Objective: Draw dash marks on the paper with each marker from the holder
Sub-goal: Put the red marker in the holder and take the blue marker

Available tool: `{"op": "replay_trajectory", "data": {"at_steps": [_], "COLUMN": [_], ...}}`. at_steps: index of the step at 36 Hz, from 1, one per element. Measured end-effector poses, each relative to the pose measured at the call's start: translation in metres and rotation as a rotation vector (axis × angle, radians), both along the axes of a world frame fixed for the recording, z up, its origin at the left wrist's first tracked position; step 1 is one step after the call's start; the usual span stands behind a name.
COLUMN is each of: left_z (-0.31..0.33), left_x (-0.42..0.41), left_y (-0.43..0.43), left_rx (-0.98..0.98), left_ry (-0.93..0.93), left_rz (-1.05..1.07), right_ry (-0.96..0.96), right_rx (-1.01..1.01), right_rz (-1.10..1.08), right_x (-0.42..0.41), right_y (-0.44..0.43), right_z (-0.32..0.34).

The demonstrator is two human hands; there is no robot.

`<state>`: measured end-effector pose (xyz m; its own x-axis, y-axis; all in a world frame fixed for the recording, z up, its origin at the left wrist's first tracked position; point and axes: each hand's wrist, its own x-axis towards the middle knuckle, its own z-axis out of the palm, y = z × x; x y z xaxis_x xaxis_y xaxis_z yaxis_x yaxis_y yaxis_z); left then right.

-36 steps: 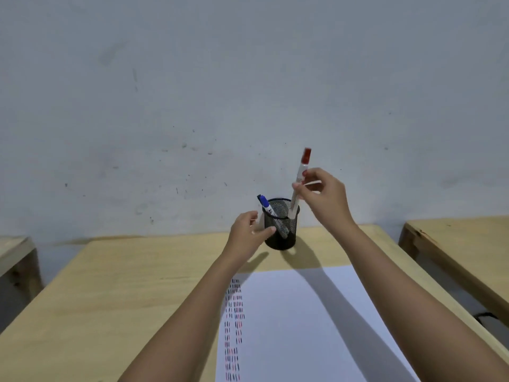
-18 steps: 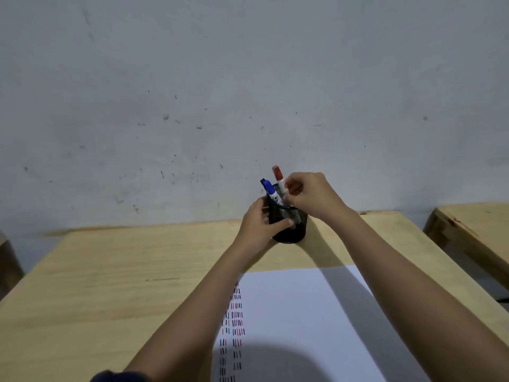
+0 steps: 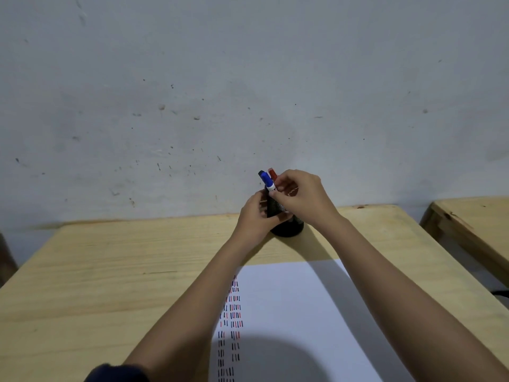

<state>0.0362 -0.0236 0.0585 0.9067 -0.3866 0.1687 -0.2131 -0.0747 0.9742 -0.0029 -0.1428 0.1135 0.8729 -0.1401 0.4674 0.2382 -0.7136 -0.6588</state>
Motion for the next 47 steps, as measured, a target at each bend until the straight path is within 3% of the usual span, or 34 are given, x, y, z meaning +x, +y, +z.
{"op": "replay_trajectory", "data": {"at_steps": [15, 20, 31, 36, 40, 44, 47], "left_z": [-0.001, 0.002, 0.022, 0.056, 0.081, 0.101, 0.105], "left_x": [-0.003, -0.005, -0.025, -0.044, -0.066, -0.097, -0.117], "left_y": [0.000, -0.001, 0.000, 0.015, 0.039, 0.063, 0.076], "left_rx": [0.006, 0.017, -0.008, 0.067, -0.037, -0.178, -0.111], "left_ry": [-0.040, -0.038, 0.130, -0.023, -0.091, -0.123, -0.198], "left_rz": [0.004, 0.012, 0.052, 0.131, 0.213, 0.128, 0.026], "right_ry": [0.004, -0.002, -0.240, -0.324, -0.306, -0.210, -0.176], "right_rx": [-0.172, -0.141, -0.038, -0.077, -0.111, -0.199, -0.268], "right_rz": [-0.012, -0.003, -0.020, 0.021, 0.077, 0.116, 0.182], "right_x": [0.009, 0.002, -0.037, -0.060, -0.085, -0.106, -0.118], "right_y": [0.004, 0.004, 0.002, 0.005, 0.011, 0.017, 0.024], "right_z": [-0.004, 0.000, 0.041, 0.060, 0.059, 0.044, 0.032]}}
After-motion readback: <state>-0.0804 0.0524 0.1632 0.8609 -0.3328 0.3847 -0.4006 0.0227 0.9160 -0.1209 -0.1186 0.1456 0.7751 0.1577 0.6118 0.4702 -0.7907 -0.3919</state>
